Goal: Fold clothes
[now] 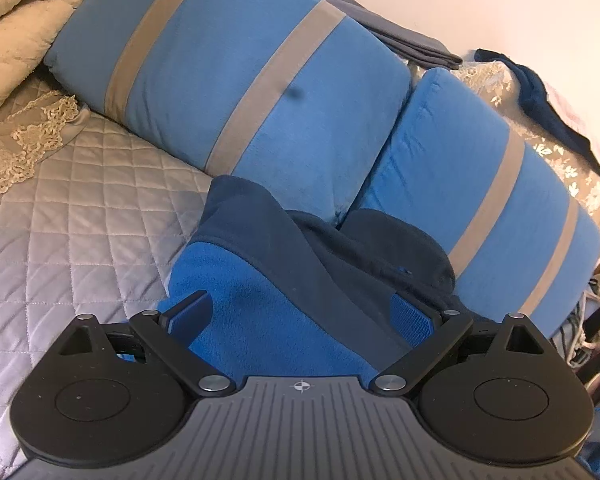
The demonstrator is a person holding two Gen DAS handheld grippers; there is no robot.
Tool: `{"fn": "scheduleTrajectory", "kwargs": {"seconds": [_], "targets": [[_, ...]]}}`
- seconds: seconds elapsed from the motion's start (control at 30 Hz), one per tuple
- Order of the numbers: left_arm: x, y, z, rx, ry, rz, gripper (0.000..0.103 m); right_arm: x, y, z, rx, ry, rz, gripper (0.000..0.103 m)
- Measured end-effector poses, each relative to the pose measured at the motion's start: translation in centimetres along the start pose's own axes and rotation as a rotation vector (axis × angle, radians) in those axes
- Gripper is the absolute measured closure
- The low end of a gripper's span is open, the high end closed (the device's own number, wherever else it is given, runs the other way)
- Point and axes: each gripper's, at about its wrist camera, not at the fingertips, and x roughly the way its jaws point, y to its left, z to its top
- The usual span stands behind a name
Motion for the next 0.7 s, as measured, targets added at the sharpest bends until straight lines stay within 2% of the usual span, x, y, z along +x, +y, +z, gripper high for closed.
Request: {"fn": "scheduleTrajectory", "kwargs": {"seconds": [0.1, 0.23, 0.37, 0.7], "targets": [[0.0, 0.0, 0.0, -0.002, 0.003, 0.006, 0.006, 0.6, -1.3, 0.1, 0.035, -0.029, -0.051, 0.022], [0.0, 0.0, 0.0, -0.002, 0.003, 0.015, 0.006, 1.4, -3.1, 0.6, 0.063, -0.105, -0.178, 0.028], [0.1, 0.0, 0.0, -0.001, 0.007, 0.017, 0.006, 2.4, -5.0, 1.7, 0.114, -0.145, -0.244, 0.033], [0.2, 0.0, 0.0, -0.003, 0.01, 0.018, 0.006, 2.8, -6.9, 3.0, 0.148, -0.201, -0.201, 0.039]]}}
